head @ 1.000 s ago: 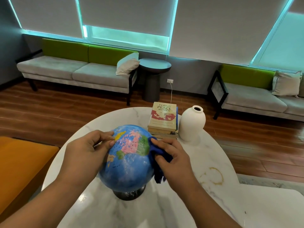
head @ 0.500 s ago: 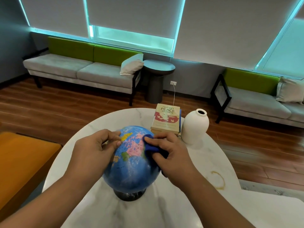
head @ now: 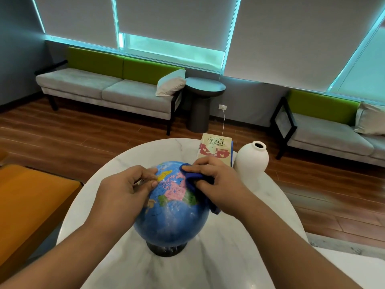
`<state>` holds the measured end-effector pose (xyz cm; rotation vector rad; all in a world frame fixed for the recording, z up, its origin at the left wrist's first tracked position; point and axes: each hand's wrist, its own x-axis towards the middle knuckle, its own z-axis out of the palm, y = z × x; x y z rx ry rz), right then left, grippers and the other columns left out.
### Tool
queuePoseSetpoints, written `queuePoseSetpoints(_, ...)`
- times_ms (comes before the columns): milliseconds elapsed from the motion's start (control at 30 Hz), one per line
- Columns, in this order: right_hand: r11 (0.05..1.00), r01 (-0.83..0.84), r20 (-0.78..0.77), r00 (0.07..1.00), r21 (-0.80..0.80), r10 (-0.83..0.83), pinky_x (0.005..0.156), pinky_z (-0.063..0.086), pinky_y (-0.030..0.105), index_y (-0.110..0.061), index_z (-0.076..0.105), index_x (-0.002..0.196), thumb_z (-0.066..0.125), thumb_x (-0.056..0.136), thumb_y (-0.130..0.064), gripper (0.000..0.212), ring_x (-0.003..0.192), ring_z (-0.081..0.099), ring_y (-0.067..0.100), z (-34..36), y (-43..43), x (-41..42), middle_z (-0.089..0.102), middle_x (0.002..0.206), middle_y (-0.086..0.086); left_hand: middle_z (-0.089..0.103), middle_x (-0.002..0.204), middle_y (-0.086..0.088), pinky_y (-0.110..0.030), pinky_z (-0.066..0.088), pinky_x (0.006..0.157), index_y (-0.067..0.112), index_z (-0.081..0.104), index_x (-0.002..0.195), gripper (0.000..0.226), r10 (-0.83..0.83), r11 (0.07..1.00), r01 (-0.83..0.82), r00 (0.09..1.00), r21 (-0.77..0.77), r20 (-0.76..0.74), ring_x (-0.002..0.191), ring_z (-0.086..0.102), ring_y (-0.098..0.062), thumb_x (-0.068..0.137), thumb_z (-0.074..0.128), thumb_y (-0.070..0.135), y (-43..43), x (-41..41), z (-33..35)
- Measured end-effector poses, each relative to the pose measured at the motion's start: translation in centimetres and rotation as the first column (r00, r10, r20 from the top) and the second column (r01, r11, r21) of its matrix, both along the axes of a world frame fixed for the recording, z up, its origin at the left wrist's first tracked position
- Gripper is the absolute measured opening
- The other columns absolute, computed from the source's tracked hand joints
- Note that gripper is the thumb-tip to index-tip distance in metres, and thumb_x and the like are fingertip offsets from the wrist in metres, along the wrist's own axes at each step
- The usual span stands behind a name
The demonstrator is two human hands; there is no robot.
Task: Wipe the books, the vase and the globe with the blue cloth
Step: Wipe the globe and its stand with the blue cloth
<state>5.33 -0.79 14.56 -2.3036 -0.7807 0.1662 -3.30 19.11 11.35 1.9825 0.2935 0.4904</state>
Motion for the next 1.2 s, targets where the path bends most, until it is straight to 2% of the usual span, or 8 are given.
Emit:
queuePoseSetpoints(133, 0.993, 0.119, -0.006, 0.993, 0.003, -0.119, 0.095, 0.039, 0.013, -0.029, 0.063, 0.123, 0.055, 0.094, -0.014, 0.033, 0.103, 0.044, 0.001, -0.3, -0.3, 0.7, 0.048, 0.112, -0.015, 0.063, 0.089, 0.034, -0.016, 0.054, 0.074, 0.028, 0.069, 0.08, 0.013, 0.009, 1.0, -0.009, 1.0, 0.022, -0.016, 0.089, 0.059, 0.014, 0.085, 0.07, 0.016, -0.2, -0.2, 0.2)
queuePoseSetpoints(300, 0.992, -0.112, 0.066, 0.991, -0.058, 0.116, 0.092, 0.036, 0.008, -0.038, 0.061, 0.124, 0.058, 0.092, -0.016, 0.039, 0.109, 0.042, -0.002, 0.8, 0.9, -0.8, 0.045, 0.118, -0.021, 0.06, 0.091, 0.035, -0.014, 0.051, 0.074, 0.03, 0.069, 0.083, 0.013, 0.0, 0.999, 0.001, 1.0, 0.048, -0.017, 0.088, 0.056, 0.015, 0.085, 0.069, 0.017, -0.3, -0.3, 0.5)
queuePoseSetpoints(433, 0.997, -0.025, 0.066, 0.997, -0.071, 0.03, 0.1, 0.041, 0.021, -0.037, 0.061, 0.124, 0.057, 0.093, -0.015, 0.039, 0.108, 0.042, -0.001, 1.4, 0.7, 0.2, 0.047, 0.118, -0.017, 0.059, 0.087, 0.036, -0.007, 0.047, 0.067, 0.031, 0.067, 0.08, 0.013, 0.004, 0.998, -0.002, 0.999, 0.056, -0.034, 0.083, 0.055, 0.019, 0.084, 0.07, 0.019, -0.4, -0.3, 0.5)
queuePoseSetpoints(600, 0.943, -0.232, 0.183, 0.943, -0.24, 0.278, 0.099, 0.035, 0.02, -0.039, 0.057, 0.128, 0.055, 0.092, -0.017, 0.042, 0.115, 0.038, 0.005, 1.9, 1.8, -1.7, 0.04, 0.128, -0.019, 0.064, 0.087, 0.028, -0.014, 0.05, 0.073, 0.025, 0.071, 0.085, 0.008, 0.016, 0.997, -0.015, 1.0, 0.07, -0.019, 0.086, 0.058, 0.012, 0.084, 0.07, 0.017, -0.2, -0.4, 0.5)
queuePoseSetpoints(767, 0.967, -0.134, 0.172, 0.97, -0.219, 0.173, 0.101, 0.037, 0.019, -0.039, 0.057, 0.129, 0.054, 0.094, -0.018, 0.041, 0.116, 0.038, 0.005, 2.5, 1.3, -0.9, 0.041, 0.128, -0.017, 0.061, 0.086, 0.03, -0.008, 0.046, 0.066, 0.031, 0.068, 0.085, 0.01, 0.032, 0.995, -0.028, 0.999, 0.098, -0.042, 0.084, 0.055, 0.013, 0.085, 0.07, 0.021, -0.2, -0.3, 0.5)
queuePoseSetpoints(933, 0.894, -0.268, 0.261, 0.891, -0.359, 0.372, 0.097, 0.037, 0.025, -0.041, 0.055, 0.129, 0.053, 0.093, -0.02, 0.042, 0.112, 0.037, 0.012, 2.2, 2.2, -2.6, 0.039, 0.132, -0.019, 0.066, 0.09, 0.026, -0.01, 0.048, 0.074, 0.033, 0.069, 0.084, 0.017, 0.009, 0.995, -0.006, 1.0, 0.097, -0.028, 0.089, 0.06, 0.009, 0.085, 0.07, 0.017, -0.1, -0.4, 0.5)
queuePoseSetpoints(1067, 0.983, -0.118, 0.06, 0.99, -0.14, 0.127, 0.101, 0.036, 0.02, -0.038, 0.063, 0.12, 0.054, 0.091, -0.01, 0.041, 0.111, 0.042, 0.002, 1.7, 0.4, 0.8, 0.046, 0.119, -0.017, 0.065, 0.101, 0.024, -0.015, 0.053, 0.077, 0.034, 0.067, 0.086, 0.014, -0.004, 0.997, 0.007, 0.999, 0.077, -0.048, 0.093, 0.061, 0.002, 0.085, 0.07, 0.019, -0.5, -0.5, 0.3)
queuePoseSetpoints(1200, 0.991, 0.005, -0.017, 1.0, -0.135, -0.008, 0.103, 0.035, 0.021, -0.034, 0.062, 0.123, 0.052, 0.094, -0.011, 0.038, 0.111, 0.043, 0.004, 0.6, 0.0, 2.2, 0.046, 0.117, -0.015, 0.064, 0.103, 0.026, -0.017, 0.054, 0.08, 0.037, 0.064, 0.083, 0.02, -0.022, 0.998, 0.024, 0.999, 0.052, -0.043, 0.092, 0.057, 0.009, 0.086, 0.069, 0.018, -0.6, -0.8, 0.5)
